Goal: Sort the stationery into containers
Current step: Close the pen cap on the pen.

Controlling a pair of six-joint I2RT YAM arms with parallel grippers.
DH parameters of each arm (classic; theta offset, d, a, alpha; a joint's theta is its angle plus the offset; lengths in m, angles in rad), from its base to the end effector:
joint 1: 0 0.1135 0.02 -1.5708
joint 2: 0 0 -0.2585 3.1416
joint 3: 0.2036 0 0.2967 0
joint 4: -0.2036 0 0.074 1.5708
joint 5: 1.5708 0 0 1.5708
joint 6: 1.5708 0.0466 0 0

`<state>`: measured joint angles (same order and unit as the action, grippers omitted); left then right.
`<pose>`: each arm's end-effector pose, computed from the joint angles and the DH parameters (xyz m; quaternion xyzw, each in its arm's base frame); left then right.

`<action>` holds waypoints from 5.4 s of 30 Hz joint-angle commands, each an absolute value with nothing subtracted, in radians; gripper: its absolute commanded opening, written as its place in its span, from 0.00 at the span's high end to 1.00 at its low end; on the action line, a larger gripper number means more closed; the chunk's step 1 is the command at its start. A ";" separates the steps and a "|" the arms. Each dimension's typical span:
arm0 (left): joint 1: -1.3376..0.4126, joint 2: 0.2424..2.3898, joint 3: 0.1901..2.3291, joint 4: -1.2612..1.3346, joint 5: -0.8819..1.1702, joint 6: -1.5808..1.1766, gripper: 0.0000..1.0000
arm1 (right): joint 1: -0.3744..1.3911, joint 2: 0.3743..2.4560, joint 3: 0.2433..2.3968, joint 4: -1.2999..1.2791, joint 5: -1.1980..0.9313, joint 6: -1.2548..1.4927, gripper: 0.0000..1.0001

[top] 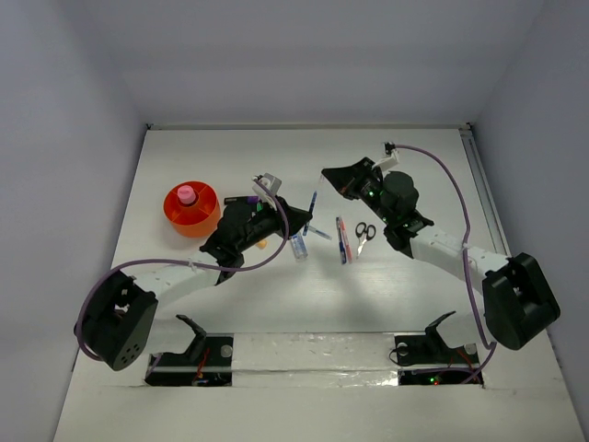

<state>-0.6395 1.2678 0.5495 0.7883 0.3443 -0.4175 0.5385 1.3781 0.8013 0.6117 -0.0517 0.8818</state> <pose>0.2463 -0.2028 0.2224 0.1989 0.6538 -0.4642 0.5634 0.3140 0.1904 0.2632 0.1003 0.6874 0.4824 0.5336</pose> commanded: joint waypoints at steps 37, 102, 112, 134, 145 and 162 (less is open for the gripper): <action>-0.640 1.266 0.563 0.828 0.354 -0.411 1.00 | 0.586 1.335 0.801 0.678 -0.021 0.805 1.00; -0.640 1.252 0.558 0.818 0.339 -0.405 1.00 | 0.614 1.338 0.799 0.652 0.025 0.755 1.00; -0.640 1.247 0.557 0.818 0.325 -0.403 1.00 | 0.623 1.359 0.796 0.652 0.015 0.752 1.00; -0.640 1.232 0.543 0.825 0.293 -0.423 1.00 | 0.752 1.361 0.729 0.718 0.189 0.658 1.00; -0.640 1.209 0.543 0.798 0.264 -0.414 1.00 | 0.781 1.347 0.733 0.657 0.225 0.589 1.00; -0.640 1.190 0.548 0.767 0.241 -0.380 1.00 | 0.781 1.325 0.825 0.394 0.140 0.543 1.00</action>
